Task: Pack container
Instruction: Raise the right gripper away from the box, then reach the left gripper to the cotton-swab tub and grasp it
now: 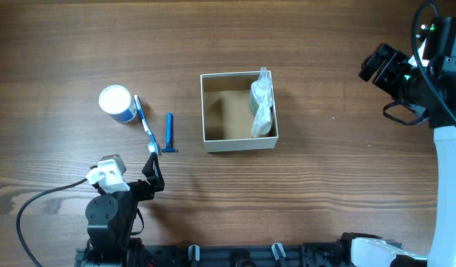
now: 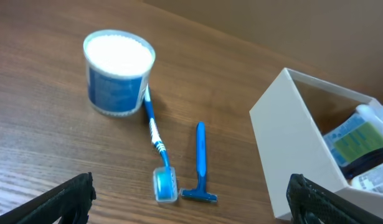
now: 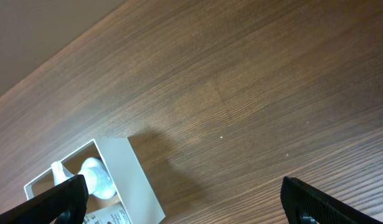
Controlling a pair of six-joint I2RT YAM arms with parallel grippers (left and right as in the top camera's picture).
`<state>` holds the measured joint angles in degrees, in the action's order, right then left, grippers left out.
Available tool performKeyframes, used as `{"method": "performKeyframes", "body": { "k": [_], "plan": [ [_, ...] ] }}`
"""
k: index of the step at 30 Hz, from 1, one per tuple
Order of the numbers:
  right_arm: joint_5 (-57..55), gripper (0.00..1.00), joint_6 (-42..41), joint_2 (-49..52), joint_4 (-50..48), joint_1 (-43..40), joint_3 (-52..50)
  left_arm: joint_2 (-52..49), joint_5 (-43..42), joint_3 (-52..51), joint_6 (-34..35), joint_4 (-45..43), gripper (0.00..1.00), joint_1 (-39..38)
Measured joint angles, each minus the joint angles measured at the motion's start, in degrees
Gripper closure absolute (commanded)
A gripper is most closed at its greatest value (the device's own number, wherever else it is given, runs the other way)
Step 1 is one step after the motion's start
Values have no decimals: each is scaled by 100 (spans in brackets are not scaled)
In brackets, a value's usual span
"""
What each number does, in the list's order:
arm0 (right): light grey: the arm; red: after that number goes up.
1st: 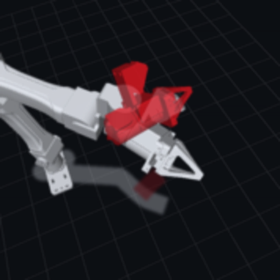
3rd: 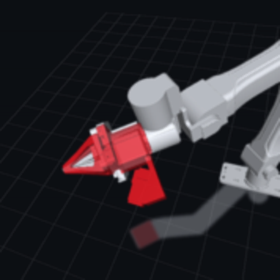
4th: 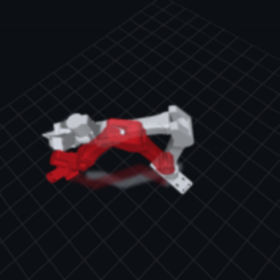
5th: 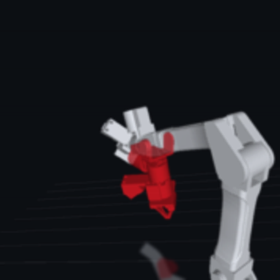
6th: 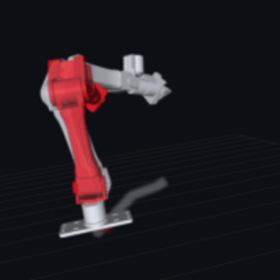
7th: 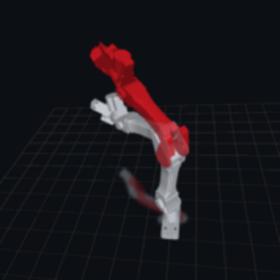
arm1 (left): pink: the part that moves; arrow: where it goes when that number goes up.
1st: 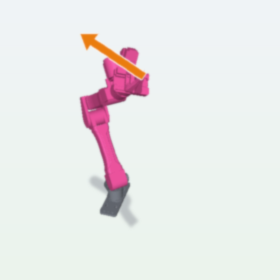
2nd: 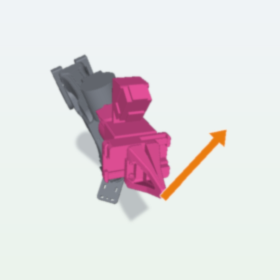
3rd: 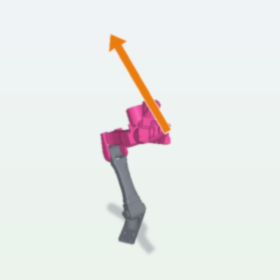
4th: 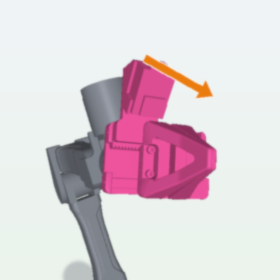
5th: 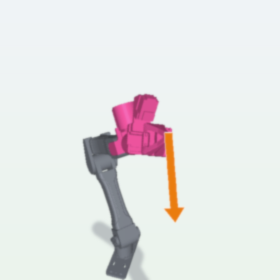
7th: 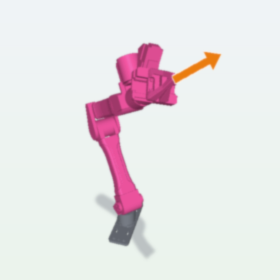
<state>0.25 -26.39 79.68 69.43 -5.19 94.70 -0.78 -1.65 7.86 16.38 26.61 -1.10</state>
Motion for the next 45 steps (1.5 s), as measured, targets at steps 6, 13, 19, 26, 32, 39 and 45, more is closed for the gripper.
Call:
{"method": "performKeyframes", "body": {
  "k": [6,13,19,26,32,39,45],
  "plan": [
    [20,0,-2,0,2,0,0,-2,-238,2,127,-295,0,0],
    [22,0,-2,0,2,0,0,-739,-249,887,258,146,0,0],
    [39,0,-2,2,7,0,0,-3060,470,3340,162,857,0,0],
    [42,0,-2,4,15,0,0,-6404,966,5729,-227,1952,0,166],
    [42,0,-2,9,15,0,0,-8336,1049,6443,-280,1985,0,262],
    [42,0,-2,9,15,0,0,-9241,1088,6443,-282,1812,0,262],
    [42,0,0,9,15,0,0,-9691,1130,6443,-289,1578,0,374]
  ]
}}
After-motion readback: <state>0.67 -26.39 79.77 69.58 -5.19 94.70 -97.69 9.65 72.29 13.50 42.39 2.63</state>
